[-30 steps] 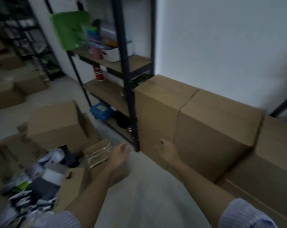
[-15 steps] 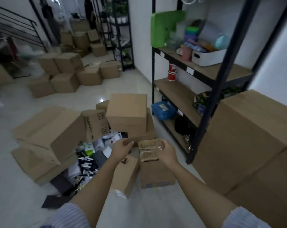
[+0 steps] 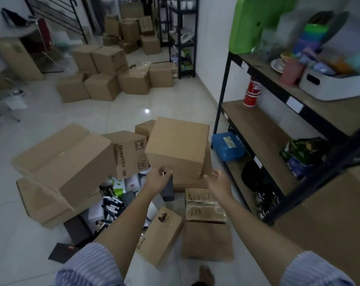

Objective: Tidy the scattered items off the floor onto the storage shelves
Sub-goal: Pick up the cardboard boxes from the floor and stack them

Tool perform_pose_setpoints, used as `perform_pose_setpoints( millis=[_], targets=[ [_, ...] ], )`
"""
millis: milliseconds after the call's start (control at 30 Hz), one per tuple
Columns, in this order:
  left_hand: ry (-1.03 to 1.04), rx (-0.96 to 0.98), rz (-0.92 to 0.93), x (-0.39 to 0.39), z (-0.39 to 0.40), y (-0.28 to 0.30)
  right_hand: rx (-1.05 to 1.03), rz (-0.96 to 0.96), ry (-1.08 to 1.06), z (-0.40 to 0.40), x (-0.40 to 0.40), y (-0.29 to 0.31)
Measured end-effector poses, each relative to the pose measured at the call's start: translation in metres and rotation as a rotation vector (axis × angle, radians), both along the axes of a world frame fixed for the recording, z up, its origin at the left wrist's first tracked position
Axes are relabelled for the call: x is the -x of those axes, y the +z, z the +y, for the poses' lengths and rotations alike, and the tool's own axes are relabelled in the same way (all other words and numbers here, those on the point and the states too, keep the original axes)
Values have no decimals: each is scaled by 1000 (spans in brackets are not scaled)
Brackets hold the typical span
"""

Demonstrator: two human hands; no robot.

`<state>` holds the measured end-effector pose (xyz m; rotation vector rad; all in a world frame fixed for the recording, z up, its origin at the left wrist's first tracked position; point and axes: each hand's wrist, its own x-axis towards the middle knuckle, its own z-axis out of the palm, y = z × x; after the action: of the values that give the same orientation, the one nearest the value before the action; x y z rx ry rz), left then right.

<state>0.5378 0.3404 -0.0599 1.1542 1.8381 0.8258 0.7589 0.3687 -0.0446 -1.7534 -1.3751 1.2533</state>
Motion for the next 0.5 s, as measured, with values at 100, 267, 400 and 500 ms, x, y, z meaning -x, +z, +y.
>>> perform_pose_setpoints(
  millis=[100,267,400,500],
  targets=[
    [87,48,-56,13,48,-19,32,-35,26,57,7,-11],
    [222,104,-100,23,106,-24,84,-78,89,145,18,-30],
    [262,154,-89,41,146,-53,145,-100,98,198,31,-60],
    [303,226,-86,55,172,-76,216,-122,104,228,42,-90]
  ],
)
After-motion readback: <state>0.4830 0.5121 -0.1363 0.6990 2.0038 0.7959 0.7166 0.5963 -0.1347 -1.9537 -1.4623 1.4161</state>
